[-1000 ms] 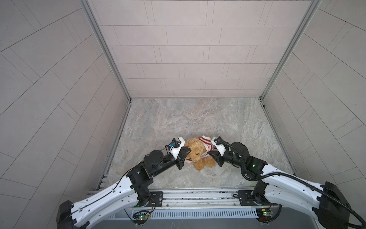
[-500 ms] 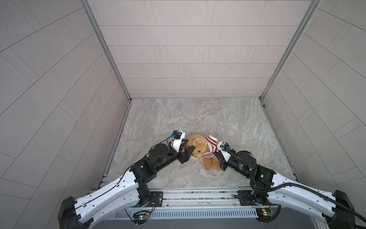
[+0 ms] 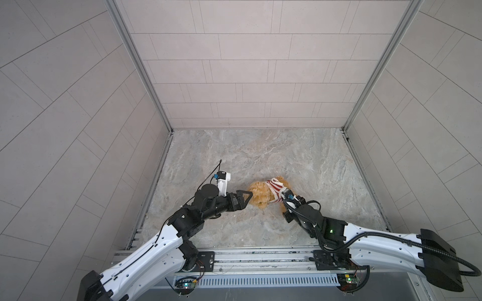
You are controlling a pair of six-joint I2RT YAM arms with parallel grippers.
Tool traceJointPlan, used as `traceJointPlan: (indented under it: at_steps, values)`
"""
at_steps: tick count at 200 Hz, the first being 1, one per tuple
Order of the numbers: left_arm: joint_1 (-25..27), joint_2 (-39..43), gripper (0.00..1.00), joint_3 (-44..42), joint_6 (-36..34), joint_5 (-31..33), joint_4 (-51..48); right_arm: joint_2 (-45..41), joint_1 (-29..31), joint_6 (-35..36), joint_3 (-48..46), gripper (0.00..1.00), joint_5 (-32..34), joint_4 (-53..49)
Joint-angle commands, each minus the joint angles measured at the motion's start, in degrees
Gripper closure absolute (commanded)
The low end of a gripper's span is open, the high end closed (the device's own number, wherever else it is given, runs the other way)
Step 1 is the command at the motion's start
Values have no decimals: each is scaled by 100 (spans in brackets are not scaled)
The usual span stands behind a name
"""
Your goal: Dress the teddy bear
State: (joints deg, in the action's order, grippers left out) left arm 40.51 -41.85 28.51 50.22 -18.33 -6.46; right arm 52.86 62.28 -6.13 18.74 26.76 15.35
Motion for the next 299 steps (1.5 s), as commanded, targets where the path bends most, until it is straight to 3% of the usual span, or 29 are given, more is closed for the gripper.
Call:
traceJointPlan:
  at_steps: [1,36,87,122,157,177,199,233,251,299]
  values:
    - [-26,12,2,-122,663,-145,168,91,162,107,91,100,379,467]
    - [2,-88,2,-428,1063,-111,333,320,349,198,-20,100,503,779]
    - [168,-203,0,-612,1076,-270,-13,990,683,353,119,100,892,1138]
    - [351,-629,11,-777,1361,-248,654,1206,758,306,190,100,1036,1266]
    - [542,-908,14,-909,1562,-71,971,1477,756,322,355,100,1105,1315]
    - [544,-949,38,-965,1551,-3,1060,1576,759,332,361,100,1051,1453]
    - [545,-1015,56,-926,1499,67,1086,1524,751,313,307,100,1016,1450]
    - [504,-1136,91,-708,1072,286,1086,1278,757,278,144,100,1006,1397]
    - [462,-1188,100,-585,728,448,1027,1114,758,265,83,94,969,1289]
    - [421,-1228,100,-165,-646,1244,724,327,726,63,-222,63,238,947]
